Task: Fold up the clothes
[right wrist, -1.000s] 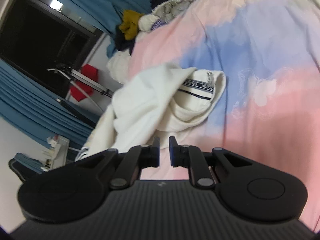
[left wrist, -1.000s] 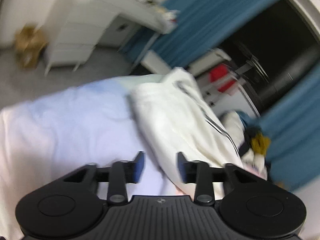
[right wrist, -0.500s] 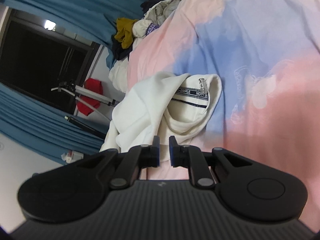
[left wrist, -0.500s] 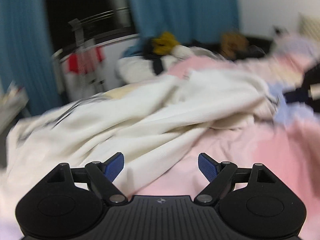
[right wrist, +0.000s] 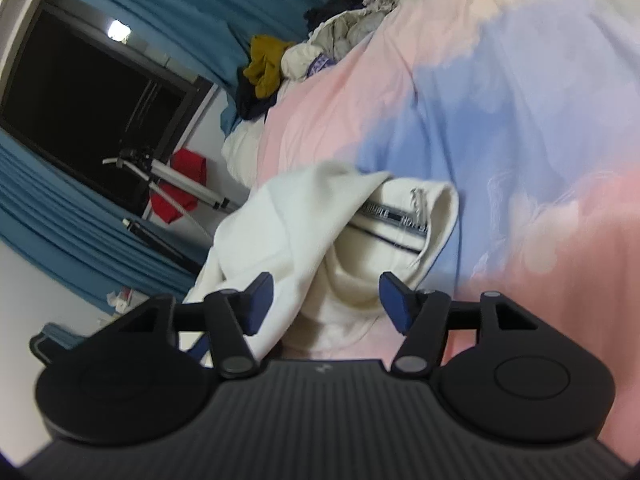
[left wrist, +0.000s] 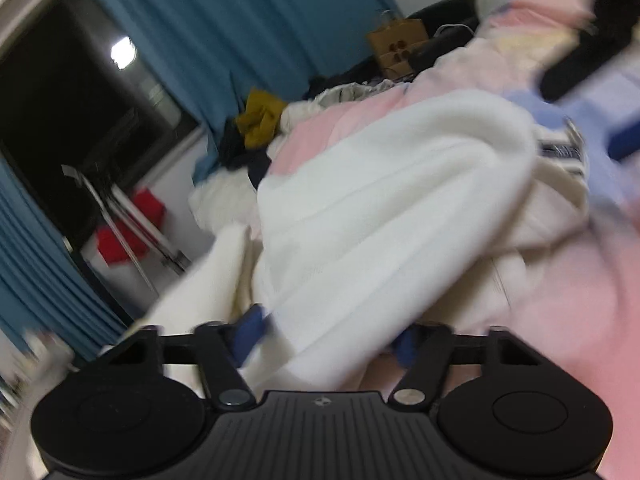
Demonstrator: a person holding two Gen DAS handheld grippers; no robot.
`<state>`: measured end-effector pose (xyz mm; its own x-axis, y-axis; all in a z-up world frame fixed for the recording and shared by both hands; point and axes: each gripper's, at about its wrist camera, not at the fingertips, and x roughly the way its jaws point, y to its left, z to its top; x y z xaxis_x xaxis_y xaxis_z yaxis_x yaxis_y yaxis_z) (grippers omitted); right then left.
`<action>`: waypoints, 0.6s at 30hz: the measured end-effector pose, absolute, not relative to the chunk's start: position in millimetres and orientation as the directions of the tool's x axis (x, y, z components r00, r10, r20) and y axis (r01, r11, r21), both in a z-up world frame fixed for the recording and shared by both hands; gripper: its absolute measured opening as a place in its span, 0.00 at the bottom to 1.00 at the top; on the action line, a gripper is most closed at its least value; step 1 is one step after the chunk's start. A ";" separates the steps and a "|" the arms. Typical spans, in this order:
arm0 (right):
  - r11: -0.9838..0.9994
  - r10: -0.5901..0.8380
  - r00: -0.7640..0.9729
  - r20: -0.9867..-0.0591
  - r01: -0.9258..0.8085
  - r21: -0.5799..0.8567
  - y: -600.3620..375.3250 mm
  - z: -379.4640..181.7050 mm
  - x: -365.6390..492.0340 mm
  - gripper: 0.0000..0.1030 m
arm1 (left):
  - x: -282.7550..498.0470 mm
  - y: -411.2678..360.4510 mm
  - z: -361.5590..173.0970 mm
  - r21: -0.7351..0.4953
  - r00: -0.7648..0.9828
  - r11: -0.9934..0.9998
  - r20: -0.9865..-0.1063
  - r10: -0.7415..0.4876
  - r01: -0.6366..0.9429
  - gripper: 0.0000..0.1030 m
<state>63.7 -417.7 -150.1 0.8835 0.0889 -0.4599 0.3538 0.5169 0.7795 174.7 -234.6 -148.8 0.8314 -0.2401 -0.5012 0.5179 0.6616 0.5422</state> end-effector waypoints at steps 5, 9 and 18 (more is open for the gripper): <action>0.484 0.089 0.886 -0.454 0.360 0.798 -422.7 -155.2 61.0 0.60 | 175.8 -225.4 -115.9 0.465 0.818 0.720 -0.518 -0.251 0.515 0.11; 0.471 0.097 0.913 -0.397 0.309 0.826 -422.3 -150.2 54.9 0.60 | 157.9 -183.1 -70.6 0.356 0.817 0.780 -0.479 -0.321 0.515 0.08; 0.421 0.178 0.913 -0.367 0.266 0.867 -420.0 -149.2 50.1 0.60 | 83.7 -49.2 -43.6 0.099 0.773 0.860 -0.498 -0.393 0.501 0.08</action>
<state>50.1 -420.0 -149.2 0.9131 0.1781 -0.3668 0.2664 0.4205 0.8673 83.7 -49.2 -43.6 0.7730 -0.3934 -0.4977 0.5012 0.8596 0.0990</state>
